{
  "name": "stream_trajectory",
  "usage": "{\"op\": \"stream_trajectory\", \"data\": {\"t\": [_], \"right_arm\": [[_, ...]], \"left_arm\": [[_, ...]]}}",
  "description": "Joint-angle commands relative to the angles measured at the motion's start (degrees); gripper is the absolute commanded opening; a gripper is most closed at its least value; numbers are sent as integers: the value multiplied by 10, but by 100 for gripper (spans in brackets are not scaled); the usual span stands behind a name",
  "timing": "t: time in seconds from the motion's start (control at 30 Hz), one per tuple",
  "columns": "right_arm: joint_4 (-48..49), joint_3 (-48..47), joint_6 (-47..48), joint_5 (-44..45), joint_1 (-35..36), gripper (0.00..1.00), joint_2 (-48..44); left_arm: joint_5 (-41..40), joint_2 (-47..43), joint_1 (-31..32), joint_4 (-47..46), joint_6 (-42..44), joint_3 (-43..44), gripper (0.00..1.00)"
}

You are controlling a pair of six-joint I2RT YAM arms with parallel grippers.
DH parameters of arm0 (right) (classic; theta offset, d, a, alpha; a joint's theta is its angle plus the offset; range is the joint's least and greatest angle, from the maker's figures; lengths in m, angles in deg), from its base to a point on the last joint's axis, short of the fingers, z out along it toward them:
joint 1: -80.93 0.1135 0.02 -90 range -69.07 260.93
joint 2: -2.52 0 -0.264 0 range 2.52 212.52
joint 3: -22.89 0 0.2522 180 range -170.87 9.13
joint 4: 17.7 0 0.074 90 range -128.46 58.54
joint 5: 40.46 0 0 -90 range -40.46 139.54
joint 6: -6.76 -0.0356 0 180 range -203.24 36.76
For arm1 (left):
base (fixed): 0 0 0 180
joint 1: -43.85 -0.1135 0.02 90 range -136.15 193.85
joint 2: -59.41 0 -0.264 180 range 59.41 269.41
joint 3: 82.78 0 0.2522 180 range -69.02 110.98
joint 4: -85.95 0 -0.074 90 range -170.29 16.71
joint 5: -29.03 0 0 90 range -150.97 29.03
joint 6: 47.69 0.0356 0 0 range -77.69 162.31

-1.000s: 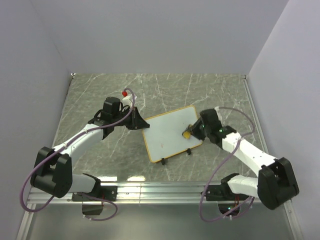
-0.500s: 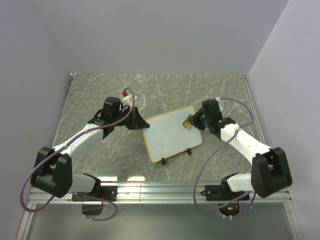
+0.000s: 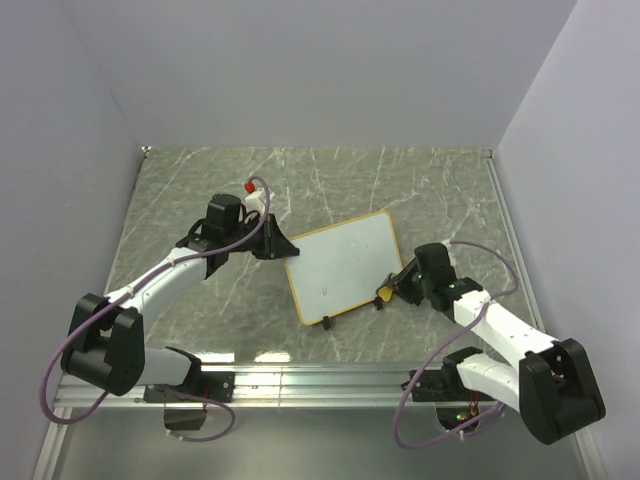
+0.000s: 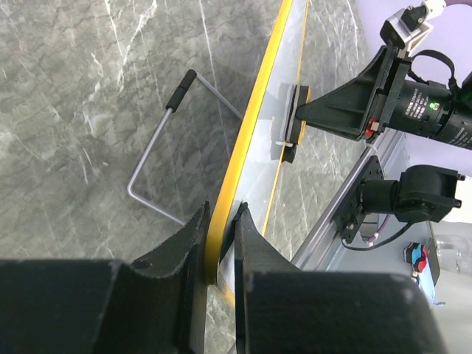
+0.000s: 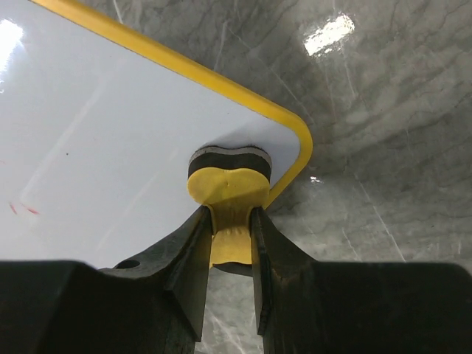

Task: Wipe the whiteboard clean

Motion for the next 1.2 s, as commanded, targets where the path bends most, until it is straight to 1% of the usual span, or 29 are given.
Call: {"op": "stream_trajectory", "data": {"t": [0.0, 0.2, 0.3, 0.5, 0.63, 0.77, 0.9, 0.93, 1.1, 1.17], "right_arm": [[14, -30, -5, 4, 1, 0, 16], [9, -157, 15, 12, 1, 0, 102], [6, -237, 19, 8, 3, 0, 145], [7, -317, 5, -7, 3, 0, 215], [1, -340, 7, -14, 12, 0, 246], [5, -307, 1, -19, 36, 0, 232], [23, -223, -41, -36, 72, 0, 181], [22, -214, -50, -37, 84, 0, 173], [-11, -199, -81, -30, 169, 0, 141], [-36, -202, -75, -31, 179, 0, 147]], "left_arm": [[-110, 28, 5, 88, 68, -14, 0], [-110, 32, 5, 87, 70, -13, 0], [-110, 34, 6, 87, 70, -13, 0], [-116, 32, 5, 88, 70, -13, 0], [-118, 34, 5, 88, 69, -14, 0], [-120, 34, 5, 88, 67, -13, 0], [-124, 36, 5, 87, 66, -12, 0], [-122, 37, 5, 86, 65, -12, 0], [-123, 42, 5, 84, 64, -12, 0], [-123, 44, 5, 83, 64, -11, 0]]}}
